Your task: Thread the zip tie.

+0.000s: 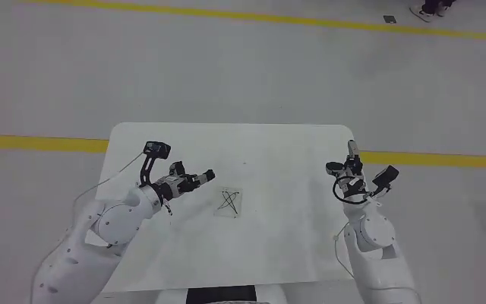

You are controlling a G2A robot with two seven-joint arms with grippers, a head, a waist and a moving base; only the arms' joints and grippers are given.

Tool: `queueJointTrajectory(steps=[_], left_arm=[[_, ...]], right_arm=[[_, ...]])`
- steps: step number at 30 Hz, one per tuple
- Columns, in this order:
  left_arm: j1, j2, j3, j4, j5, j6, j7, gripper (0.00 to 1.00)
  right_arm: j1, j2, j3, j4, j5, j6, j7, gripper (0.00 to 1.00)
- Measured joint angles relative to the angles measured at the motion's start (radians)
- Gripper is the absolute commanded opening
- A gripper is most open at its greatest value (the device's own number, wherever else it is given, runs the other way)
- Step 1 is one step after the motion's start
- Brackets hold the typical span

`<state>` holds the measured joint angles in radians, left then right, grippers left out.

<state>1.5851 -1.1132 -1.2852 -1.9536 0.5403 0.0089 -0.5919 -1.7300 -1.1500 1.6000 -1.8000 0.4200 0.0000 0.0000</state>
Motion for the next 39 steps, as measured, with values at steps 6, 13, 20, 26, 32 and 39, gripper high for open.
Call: queueJointTrajectory(steps=[6,13,20,26,32,39], left_arm=[[0.0,0.0,0.0,0.0,0.0,0.0,0.0,1.0],[-0.042,-0.003,0.076,-0.02,0.108,0.066,-0.058,1.0],[-0.155,-0.022,0.237,-0.027,0.286,0.283,-0.196,1.0],[-0.206,-0.046,0.316,0.021,0.375,0.331,-0.271,1.0],[-0.205,-0.046,0.314,0.02,0.374,0.331,-0.264,1.0],[-0.233,-0.047,0.355,0.033,0.431,0.275,-0.297,1.0]], right_arm=[[0.0,0.0,0.0,0.0,0.0,0.0,0.0,1.0],[0.0,0.0,0.0,0.0,0.0,0.0,0.0,1.0],[0.0,0.0,0.0,0.0,0.0,0.0,0.0,1.0],[0.0,0.0,0.0,0.0,0.0,0.0,0.0,1.0],[0.0,0.0,0.0,0.0,0.0,0.0,0.0,1.0],[0.0,0.0,0.0,0.0,0.0,0.0,0.0,1.0]])
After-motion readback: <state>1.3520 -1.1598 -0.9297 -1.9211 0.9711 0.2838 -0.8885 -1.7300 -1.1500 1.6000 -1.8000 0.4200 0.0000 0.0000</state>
